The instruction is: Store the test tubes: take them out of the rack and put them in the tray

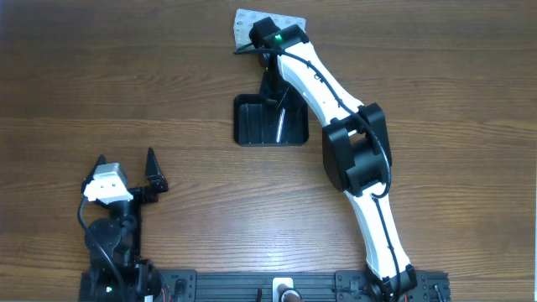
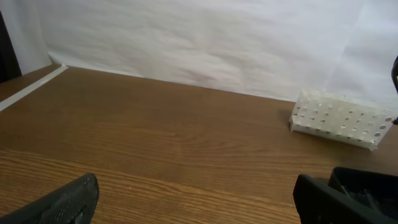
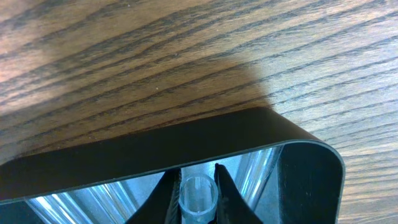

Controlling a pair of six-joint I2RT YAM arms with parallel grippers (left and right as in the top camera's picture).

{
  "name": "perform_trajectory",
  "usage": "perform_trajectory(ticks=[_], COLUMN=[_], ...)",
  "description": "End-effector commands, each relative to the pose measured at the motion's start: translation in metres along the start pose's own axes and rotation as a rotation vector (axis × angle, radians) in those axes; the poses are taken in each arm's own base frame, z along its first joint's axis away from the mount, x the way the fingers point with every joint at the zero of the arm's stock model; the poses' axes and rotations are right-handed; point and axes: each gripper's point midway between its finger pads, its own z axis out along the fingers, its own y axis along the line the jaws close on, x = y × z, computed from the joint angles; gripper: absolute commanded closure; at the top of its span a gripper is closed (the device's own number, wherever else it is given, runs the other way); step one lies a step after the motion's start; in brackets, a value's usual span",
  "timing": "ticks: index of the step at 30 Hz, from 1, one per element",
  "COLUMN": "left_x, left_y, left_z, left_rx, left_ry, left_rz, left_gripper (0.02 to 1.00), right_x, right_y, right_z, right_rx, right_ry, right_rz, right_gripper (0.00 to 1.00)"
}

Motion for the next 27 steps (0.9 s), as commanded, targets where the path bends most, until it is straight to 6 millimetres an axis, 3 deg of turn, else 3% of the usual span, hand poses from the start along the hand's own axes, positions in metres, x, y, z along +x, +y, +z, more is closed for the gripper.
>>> perform_trajectory(ticks=[1, 27], left_x=[0.0006, 0.0006], left_y=[0.0003, 0.0003], left_z=[-0.0001, -0.0001], left_rx=[0.001, 0.001], left_ry=[-0.003, -0.003], left_rz=[0.017, 0.017], left_gripper=[0.02, 0.02], right_x=[0.0008, 0.0013], right_y=[-0.0038, -0.0035], right_z=[0.0134, 0.0134], right_rx=[0.019, 0.019], right_ry=[0.018, 0.019], right_rz=[0.013, 0.002], right_gripper=[0.842, 0.689])
